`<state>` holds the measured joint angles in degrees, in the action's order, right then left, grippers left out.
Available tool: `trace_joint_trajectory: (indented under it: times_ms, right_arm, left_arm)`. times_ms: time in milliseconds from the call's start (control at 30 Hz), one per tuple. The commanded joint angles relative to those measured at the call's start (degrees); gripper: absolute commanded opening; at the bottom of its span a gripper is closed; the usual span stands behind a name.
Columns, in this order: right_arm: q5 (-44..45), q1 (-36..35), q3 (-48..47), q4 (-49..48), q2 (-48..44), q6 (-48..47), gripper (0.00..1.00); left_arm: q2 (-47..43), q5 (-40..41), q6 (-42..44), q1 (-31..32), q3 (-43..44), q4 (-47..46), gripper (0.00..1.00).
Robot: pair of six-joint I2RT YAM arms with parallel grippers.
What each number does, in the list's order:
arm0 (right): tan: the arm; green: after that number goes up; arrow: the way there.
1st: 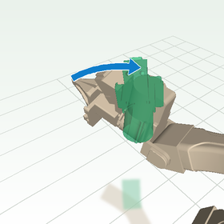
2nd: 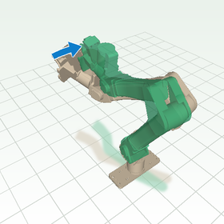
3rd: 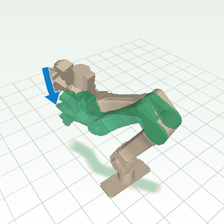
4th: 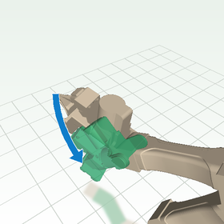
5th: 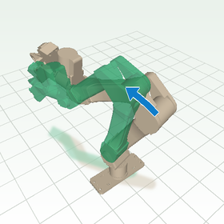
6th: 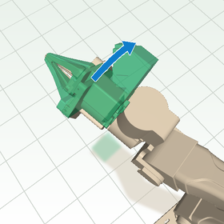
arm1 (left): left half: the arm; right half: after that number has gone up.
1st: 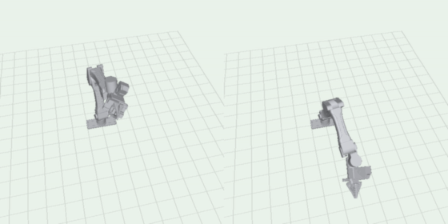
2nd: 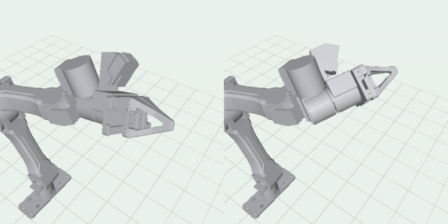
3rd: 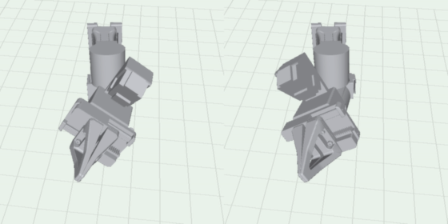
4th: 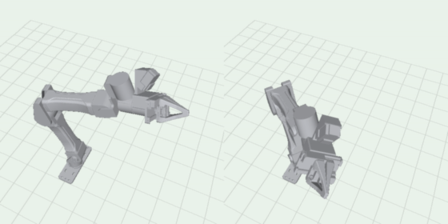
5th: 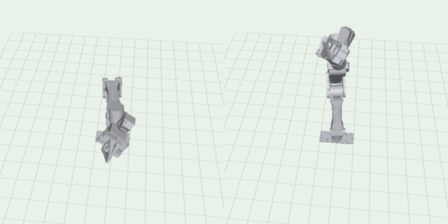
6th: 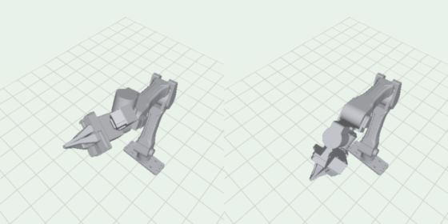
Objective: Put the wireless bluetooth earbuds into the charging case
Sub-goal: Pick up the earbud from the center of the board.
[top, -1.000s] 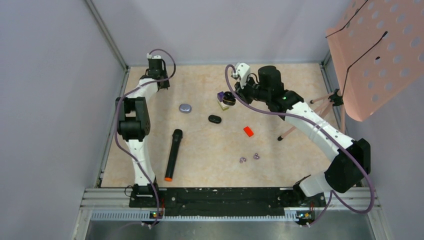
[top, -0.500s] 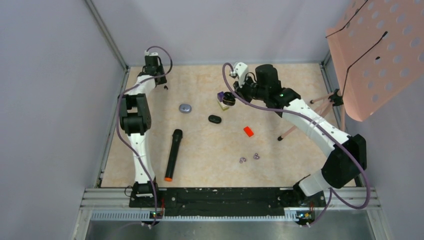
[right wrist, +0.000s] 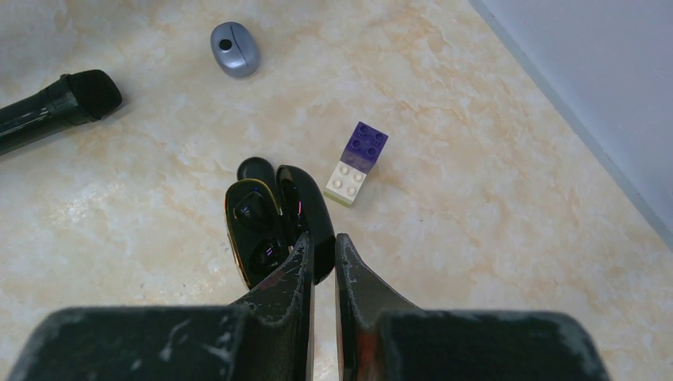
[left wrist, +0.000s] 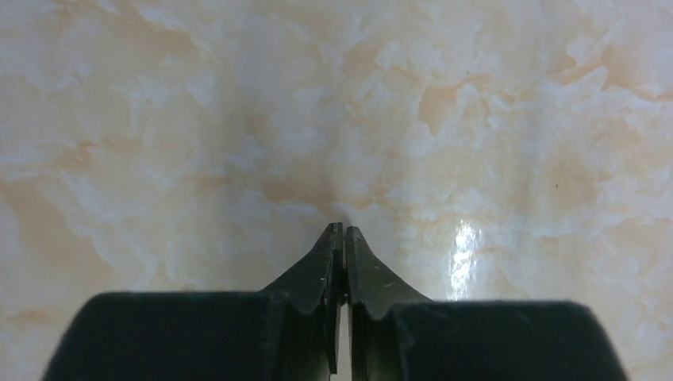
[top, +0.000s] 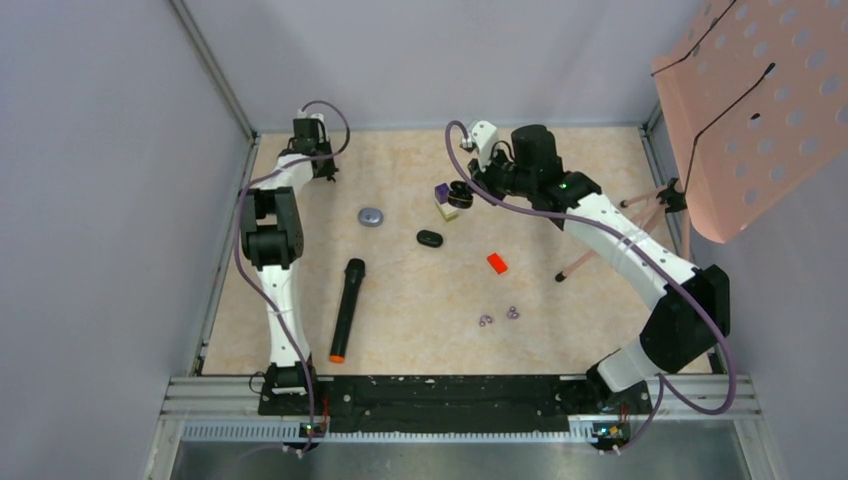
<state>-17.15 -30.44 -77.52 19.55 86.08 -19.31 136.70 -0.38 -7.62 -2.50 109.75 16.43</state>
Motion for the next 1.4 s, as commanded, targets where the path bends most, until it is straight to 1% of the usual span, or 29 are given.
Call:
trace_joint_trajectory:
  times_ms: [0, 133, 233, 267, 333, 367, 433, 467, 500, 600, 700, 767, 833, 900, 1000, 1233, 1367]
  right_arm:
    - [-0.03, 0.73, -3.18, -1.77, 0.73, 0.68, 0.0]
    - [-0.57, 0.89, -3.02, -2.21, 0.72, 1.01, 0.0]
    - [-0.82, 0.84, -2.73, -2.38, 0.56, 1.29, 0.0]
    - [-0.86, 0.9, -2.55, -2.52, 0.45, 1.4, 0.0]
    - [-0.88, 0.98, -2.19, -2.91, 0.18, 1.74, 0.0]
    - [-0.94, 0.99, -2.08, -2.97, 0.15, 1.93, 0.0]
    - [-1.11, 0.99, -1.8, -3.02, -0.08, 2.24, 0.0]
    - [-1.27, 0.94, -1.71, -2.95, -0.16, 2.33, 0.0]
    - [-1.32, 0.97, -1.6, -2.95, -0.27, 2.36, 0.0]
    - [-1.18, 0.96, -1.26, -2.9, -0.67, 2.35, 0.0]
    - [-0.96, 0.98, -0.82, -2.97, -1.09, 2.44, 0.0]
    - [-0.88, 0.99, -0.56, -2.99, -1.29, 2.64, 0.0]
    - [-0.87, 0.99, -0.5, -3.03, -1.27, 2.82, 0.0]
    - [-0.96, 0.98, -0.6, -3.04, -1.25, 2.93, 0.0]
    - [-0.83, 0.99, -0.86, -2.96, -1.23, 2.72, 0.0]
    - [-0.7, 0.99, -0.71, -2.95, -1.29, 3.0, 0.0]
    - [-0.45, 0.98, -0.79, -3.04, -1.16, 2.87, 0.0]
  left_arm:
    - [-4.14, -2.26, 0.52, -0.13, -5.14, 3.37, 0.09]
    - [-6.62, -3.6, 0.91, -0.12, -8.25, 4.03, 0.02]
    - [-8.89, -5.25, 1.13, -0.12, -11.0, 4.56, 0.01]
    - [-9.54, -5.58, 0.87, -0.11, -11.7, 4.69, 0.08]
    - [-11.02, -5.91, 0.01, -0.31, -12.83, 3.54, 0.3]
    - [-11.74, -5.64, -0.75, -0.51, -13.23, 2.59, 0.37]
    - [-13.29, -3.82, -2.87, -0.64, -13.59, 1.06, 0.47]
    - [-13.97, -3.14, -3.43, -0.64, -13.48, 0.66, 0.5]
    - [-14.56, -2.45, -4.1, -0.66, -13.35, 0.67, 0.51]
    - [-15.94, -0.19, -5.63, -0.6, -13.1, 2.97, 0.52]
    - [-17.3, -1.55, -5.49, -0.57, -15.11, 3.93, 0.51]
    - [-17.48, -3.57, -4.19, -0.51, -17.45, 3.02, 0.48]
    - [-16.6, -4.54, -2.8, -0.49, -17.79, 2.51, 0.44]
    - [-15.57, -4.83, -1.29, -0.48, -17.19, 2.28, 0.42]
    - [-14.23, -5.42, 0.89, -0.46, -15.94, 1.82, 0.4]
    - [-11.54, -5.56, 2.07, -0.44, -12.06, 2.99, 0.39]
    - [-10.69, -5.18, 2.94, -0.48, -11.68, 3.42, 0.37]
